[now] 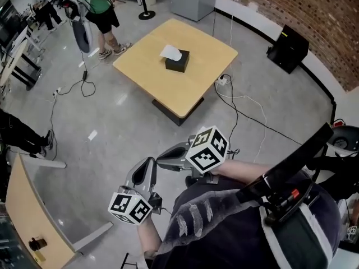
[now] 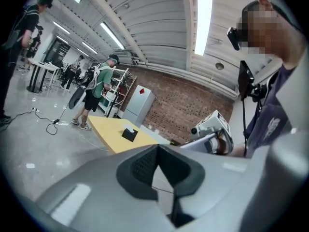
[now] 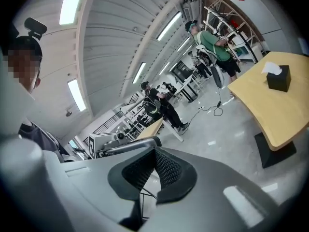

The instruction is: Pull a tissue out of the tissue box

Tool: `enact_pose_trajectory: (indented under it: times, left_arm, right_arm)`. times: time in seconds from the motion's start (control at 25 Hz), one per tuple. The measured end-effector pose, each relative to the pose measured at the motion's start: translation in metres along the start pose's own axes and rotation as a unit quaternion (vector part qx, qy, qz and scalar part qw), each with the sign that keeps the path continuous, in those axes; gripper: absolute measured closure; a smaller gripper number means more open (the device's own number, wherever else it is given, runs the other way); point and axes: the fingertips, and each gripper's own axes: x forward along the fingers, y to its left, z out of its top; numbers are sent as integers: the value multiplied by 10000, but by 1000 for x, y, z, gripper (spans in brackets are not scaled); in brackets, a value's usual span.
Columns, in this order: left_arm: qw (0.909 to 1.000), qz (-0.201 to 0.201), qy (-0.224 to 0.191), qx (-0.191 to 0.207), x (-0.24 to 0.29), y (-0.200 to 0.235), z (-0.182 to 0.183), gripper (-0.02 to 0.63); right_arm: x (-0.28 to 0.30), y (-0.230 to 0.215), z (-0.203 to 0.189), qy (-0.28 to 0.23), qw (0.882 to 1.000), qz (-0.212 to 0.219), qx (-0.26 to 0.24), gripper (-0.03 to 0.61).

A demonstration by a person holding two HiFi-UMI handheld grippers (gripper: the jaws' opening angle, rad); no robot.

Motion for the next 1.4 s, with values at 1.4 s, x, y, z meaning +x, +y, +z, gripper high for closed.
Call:
enact_pose_trajectory:
  times: [1.4]
  left_arm:
    - [9871, 126, 1134, 1122, 241, -92, 44, 612]
  right_arm:
    - [-202, -155, 77, -995, 9871, 888, 881, 580]
